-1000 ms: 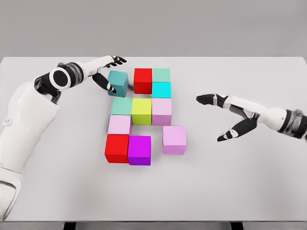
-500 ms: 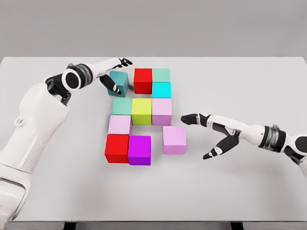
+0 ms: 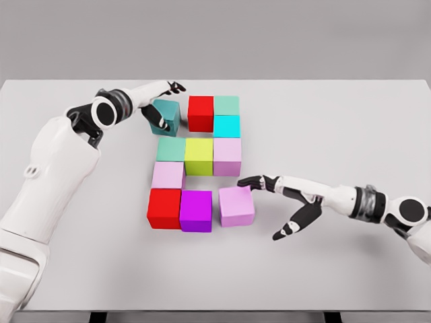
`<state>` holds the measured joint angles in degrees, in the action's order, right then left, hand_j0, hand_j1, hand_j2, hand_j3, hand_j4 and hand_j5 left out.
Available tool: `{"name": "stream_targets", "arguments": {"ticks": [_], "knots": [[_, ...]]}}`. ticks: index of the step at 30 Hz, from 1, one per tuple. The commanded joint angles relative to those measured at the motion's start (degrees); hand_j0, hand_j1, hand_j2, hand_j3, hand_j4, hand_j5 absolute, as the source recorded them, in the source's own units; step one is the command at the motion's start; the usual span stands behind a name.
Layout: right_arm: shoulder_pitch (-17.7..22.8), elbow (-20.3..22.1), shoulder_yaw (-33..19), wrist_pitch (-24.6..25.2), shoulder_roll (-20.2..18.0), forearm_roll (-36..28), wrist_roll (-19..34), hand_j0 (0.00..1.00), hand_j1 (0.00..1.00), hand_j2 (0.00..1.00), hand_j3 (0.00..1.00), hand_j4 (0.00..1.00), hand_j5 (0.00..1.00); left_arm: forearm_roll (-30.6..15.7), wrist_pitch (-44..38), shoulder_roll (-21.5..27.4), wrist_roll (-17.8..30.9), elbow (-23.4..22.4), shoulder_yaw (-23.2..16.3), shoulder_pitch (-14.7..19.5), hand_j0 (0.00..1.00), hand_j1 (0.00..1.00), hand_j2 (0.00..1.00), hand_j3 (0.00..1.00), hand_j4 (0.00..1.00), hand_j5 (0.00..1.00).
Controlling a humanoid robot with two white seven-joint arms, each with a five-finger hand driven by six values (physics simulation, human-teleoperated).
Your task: Assemble the squares on the desktop into the number 2
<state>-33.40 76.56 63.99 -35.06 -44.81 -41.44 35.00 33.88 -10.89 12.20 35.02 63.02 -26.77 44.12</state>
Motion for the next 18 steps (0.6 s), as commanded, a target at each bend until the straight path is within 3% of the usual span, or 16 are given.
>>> {"name": "stream_targets", "arguments": {"ticks": [1, 7, 8, 10, 11, 12, 14, 15, 18], "knots": [[0.0, 0.61, -0.01, 0.06, -0.01, -0.31, 0.0, 1.0, 1.0, 1.0, 1.0, 1.0, 1.0, 1.53, 0.07, -0.33, -0.02, 0.08, 0.85, 0.0, 0.92, 0.92, 0.92, 0.92, 0.92, 0.92], [-0.79, -1.67, -4.4, 0.06, -0.62, -1.01, 0.0, 1.0, 1.0, 1.0, 1.0, 1.0, 1.0, 2.06, 0.07, -0.51, -0.02, 0.26, 0.93, 0.0, 0.92, 0.92, 0.92, 0.92, 0.92, 0.92], [-1.66, -1.67, -4.76, 0.06, -1.5, -1.01, 0.0, 1.0, 1.0, 1.0, 1.0, 1.0, 1.0, 2.06, 0.07, -0.51, -0.02, 0.26, 0.93, 0.0, 0.92, 0.92, 0.92, 0.92, 0.92, 0.92], [-3.51, 0.17, -4.23, 0.06, -7.82, 1.18, 0.0, 1.0, 1.0, 1.0, 1.0, 1.0, 1.0, 2.15, 0.07, -0.95, -0.02, 0.52, 0.93, 0.0, 0.92, 0.92, 0.92, 0.92, 0.92, 0.92], [-5.44, 2.27, -4.23, 0.06, -10.28, 6.94, 0.0, 1.0, 1.0, 1.0, 1.0, 1.0, 1.0, 2.15, 0.08, -1.04, -0.02, 0.61, 0.93, 0.0, 0.92, 0.92, 0.92, 0.92, 0.92, 0.92], [-7.38, 5.78, -4.32, 0.06, -12.66, 16.62, 0.0, 1.0, 1.0, 1.0, 1.0, 1.0, 1.0, 2.15, 0.08, -1.12, -0.02, 0.52, 0.93, 0.0, 0.92, 0.92, 0.92, 0.92, 0.92, 0.92], [-8.26, 19.5, -4.67, 0.06, -16.79, 49.41, 0.0, 1.0, 1.0, 1.0, 1.0, 1.0, 1.0, 3.29, 0.07, -2.18, -0.02, 0.52, 1.02, 0.0, 0.92, 0.92, 0.92, 0.92, 0.92, 0.92], [-8.26, 22.41, -4.84, 0.06, -17.24, 59.35, 0.0, 1.0, 1.0, 1.0, 1.0, 1.0, 1.0, 3.47, 0.07, -2.53, -0.02, 0.52, 1.02, 0.0, 0.92, 0.92, 0.92, 0.92, 0.92, 0.92], [-8.96, 22.93, -4.84, 0.06, -17.41, 62.36, 0.0, 1.0, 1.0, 1.0, 1.0, 1.0, 1.0, 3.64, 0.07, -2.62, -0.02, 0.52, 1.02, 0.0, 0.92, 0.92, 0.92, 0.92, 0.92, 0.92]]}}
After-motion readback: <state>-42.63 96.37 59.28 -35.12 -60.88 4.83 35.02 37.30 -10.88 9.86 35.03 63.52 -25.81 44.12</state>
